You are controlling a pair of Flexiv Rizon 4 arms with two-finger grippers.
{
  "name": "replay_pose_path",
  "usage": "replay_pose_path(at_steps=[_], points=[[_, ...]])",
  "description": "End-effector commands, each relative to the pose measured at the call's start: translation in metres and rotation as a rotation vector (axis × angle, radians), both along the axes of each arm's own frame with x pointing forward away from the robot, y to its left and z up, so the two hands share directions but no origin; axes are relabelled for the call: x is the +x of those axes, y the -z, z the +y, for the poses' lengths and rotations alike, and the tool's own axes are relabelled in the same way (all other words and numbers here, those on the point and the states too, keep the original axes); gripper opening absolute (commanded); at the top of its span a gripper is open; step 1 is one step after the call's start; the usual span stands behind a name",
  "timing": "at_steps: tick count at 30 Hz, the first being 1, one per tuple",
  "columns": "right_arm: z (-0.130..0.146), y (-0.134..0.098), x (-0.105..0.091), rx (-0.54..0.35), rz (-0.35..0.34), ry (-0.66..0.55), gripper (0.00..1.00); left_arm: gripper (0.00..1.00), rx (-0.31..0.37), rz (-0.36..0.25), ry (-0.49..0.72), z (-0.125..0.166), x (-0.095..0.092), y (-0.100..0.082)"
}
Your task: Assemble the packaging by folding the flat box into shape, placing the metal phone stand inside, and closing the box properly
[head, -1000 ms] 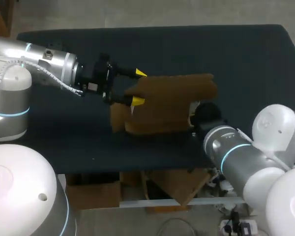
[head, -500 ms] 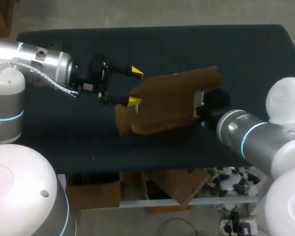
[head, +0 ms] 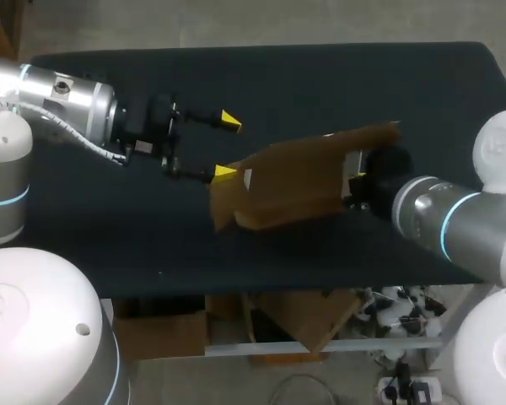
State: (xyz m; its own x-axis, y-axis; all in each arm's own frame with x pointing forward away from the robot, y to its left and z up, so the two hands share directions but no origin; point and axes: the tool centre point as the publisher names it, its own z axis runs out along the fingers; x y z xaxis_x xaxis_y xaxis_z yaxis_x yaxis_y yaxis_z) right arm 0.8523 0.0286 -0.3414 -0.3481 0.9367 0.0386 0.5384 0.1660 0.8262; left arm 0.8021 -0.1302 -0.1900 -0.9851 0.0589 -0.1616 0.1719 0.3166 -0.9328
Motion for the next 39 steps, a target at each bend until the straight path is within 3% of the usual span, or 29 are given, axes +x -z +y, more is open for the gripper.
replay_pose_path(at_steps=[1,9,18,23,39], points=[[-0.008,0.004,0.005,0.030,0.015,-0.034,0.00,1.00,0.007,-0.004,0.005,0.006,-0.004,-0.002],[-0.018,0.005,0.009,0.048,0.038,-0.074,0.00,1.00,0.042,0.003,-0.011,0.021,-0.009,0.000],[-0.033,-0.002,0.013,0.093,0.047,-0.201,0.00,1.00,0.093,0.017,-0.055,0.045,-0.009,-0.002],[-0.040,-0.003,0.014,0.166,0.018,-0.288,0.00,1.00,0.112,0.024,-0.066,0.054,-0.008,-0.004],[-0.050,-0.020,0.019,0.244,-0.028,-0.435,0.00,1.00,0.138,0.051,-0.108,0.079,-0.005,-0.012]])
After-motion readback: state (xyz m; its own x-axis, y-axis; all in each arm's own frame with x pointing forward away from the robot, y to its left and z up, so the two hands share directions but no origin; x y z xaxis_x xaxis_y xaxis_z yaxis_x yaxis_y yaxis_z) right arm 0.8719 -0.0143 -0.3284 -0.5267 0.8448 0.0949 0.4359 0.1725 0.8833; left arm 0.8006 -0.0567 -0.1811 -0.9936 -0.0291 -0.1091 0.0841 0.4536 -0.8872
